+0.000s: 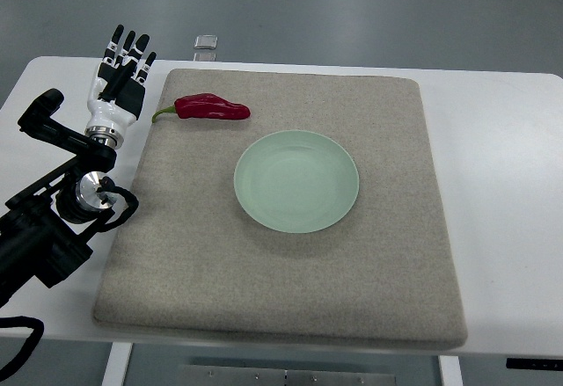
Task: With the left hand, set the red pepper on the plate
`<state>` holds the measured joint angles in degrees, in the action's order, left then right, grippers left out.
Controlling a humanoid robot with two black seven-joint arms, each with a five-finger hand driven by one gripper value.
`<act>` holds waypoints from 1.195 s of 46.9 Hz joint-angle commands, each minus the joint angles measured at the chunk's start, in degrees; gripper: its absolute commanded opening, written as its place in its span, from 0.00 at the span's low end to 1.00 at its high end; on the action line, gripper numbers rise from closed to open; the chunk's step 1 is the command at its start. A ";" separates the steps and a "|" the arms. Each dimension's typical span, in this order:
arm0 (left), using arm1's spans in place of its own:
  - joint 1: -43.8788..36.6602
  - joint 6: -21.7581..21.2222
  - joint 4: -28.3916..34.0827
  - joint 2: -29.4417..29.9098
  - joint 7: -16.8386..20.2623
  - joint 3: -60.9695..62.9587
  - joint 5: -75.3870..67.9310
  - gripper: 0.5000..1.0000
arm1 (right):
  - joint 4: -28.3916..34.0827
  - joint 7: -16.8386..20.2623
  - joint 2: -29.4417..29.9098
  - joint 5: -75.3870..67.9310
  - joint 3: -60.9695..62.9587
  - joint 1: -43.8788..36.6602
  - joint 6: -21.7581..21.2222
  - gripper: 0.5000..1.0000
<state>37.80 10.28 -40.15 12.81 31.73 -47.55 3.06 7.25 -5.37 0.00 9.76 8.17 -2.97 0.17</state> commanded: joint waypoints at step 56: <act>1.40 0.79 0.69 0.03 -0.09 0.27 -0.69 1.00 | 0.04 0.01 0.00 0.00 0.00 0.07 0.01 0.86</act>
<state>39.19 10.81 -39.46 12.91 31.67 -47.18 2.20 7.25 -5.38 0.00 9.76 8.17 -2.94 0.17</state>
